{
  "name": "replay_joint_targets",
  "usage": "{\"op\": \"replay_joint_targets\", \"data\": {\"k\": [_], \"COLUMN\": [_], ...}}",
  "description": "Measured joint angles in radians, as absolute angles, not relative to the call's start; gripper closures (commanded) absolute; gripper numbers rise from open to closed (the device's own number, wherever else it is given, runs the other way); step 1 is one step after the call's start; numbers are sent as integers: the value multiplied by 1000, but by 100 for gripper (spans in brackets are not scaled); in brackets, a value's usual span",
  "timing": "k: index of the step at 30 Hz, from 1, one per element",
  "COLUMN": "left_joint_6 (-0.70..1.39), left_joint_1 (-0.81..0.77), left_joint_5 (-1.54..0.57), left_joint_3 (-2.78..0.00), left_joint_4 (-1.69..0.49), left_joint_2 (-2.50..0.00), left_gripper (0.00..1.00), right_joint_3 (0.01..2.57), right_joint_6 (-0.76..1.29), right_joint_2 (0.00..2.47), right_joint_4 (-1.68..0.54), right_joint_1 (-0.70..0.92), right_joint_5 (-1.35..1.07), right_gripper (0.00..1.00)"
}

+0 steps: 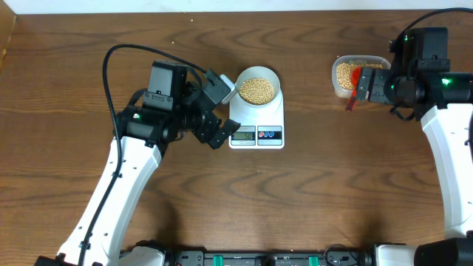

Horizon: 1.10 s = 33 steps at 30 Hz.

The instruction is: Scoop item into bowl and weigh 50g on scale

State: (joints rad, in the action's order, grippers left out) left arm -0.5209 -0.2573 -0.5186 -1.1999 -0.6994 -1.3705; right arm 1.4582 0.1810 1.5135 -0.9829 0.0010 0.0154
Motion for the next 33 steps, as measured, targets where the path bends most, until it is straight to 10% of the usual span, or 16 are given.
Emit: {"op": "replay_joint_targets", "data": {"k": [33], "left_joint_6": [-398], "left_joint_1": [-258], "left_joint_5": [-398], "left_joint_3": [-1200], "left_joint_4": [-606], "left_joint_2": [-1370], "left_gripper": [2], "right_joint_3": [1458], "right_joint_6": [181], "right_joint_2": [1514], "right_joint_4": [-983], "right_joint_1": [1], "right_joint_5": [15], "right_gripper": [1]}}
